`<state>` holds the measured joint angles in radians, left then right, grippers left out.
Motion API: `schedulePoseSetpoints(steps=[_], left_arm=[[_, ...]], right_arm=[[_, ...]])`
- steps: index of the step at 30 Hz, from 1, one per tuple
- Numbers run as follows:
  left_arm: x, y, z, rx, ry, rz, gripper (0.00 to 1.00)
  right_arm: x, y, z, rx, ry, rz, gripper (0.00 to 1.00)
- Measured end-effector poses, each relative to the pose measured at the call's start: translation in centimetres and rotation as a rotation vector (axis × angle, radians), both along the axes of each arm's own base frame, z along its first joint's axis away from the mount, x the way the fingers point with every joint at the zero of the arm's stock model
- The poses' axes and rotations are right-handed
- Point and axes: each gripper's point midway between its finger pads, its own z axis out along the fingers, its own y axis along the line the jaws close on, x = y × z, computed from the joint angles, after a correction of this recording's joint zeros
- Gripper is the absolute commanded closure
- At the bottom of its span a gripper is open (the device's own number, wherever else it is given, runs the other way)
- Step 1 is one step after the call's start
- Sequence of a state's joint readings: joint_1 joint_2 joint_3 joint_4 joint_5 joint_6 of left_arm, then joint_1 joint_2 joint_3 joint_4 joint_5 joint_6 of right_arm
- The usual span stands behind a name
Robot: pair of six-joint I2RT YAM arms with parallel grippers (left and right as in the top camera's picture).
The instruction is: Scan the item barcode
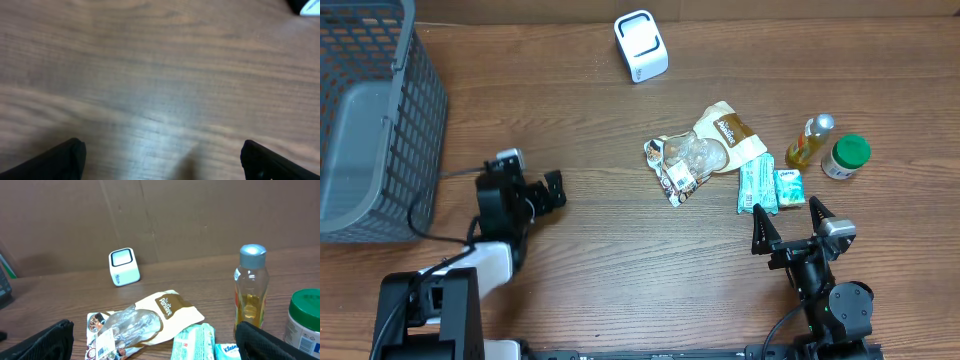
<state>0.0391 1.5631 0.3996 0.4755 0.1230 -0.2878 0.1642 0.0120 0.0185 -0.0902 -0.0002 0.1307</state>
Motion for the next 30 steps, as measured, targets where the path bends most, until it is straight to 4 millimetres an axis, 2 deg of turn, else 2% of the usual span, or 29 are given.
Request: schedulePoseSetpoints(steps=[2,11,17,30], left_arm=[[-1.0,0.0,-0.7,0.002,0.006,0.0,0.0],[-3.9,0.6,-1.2,0.034,-0.015,0.034,0.0],[-7.3,0.8,-1.4,0.051,-0.068,0.045,0.01],[-10.0,1.2,-1.4,0.066,0.013,0.065,0.0]], right_arm=[[0.0,0.0,0.0,0.0,-0.001,0.0,0.0],[0.0,0.0,0.0,0.0,0.0,0.0,0.0],[0.0,0.0,0.0,0.0,0.0,0.0,0.0],[0.0,0.0,0.0,0.0,0.0,0.0,0.0]])
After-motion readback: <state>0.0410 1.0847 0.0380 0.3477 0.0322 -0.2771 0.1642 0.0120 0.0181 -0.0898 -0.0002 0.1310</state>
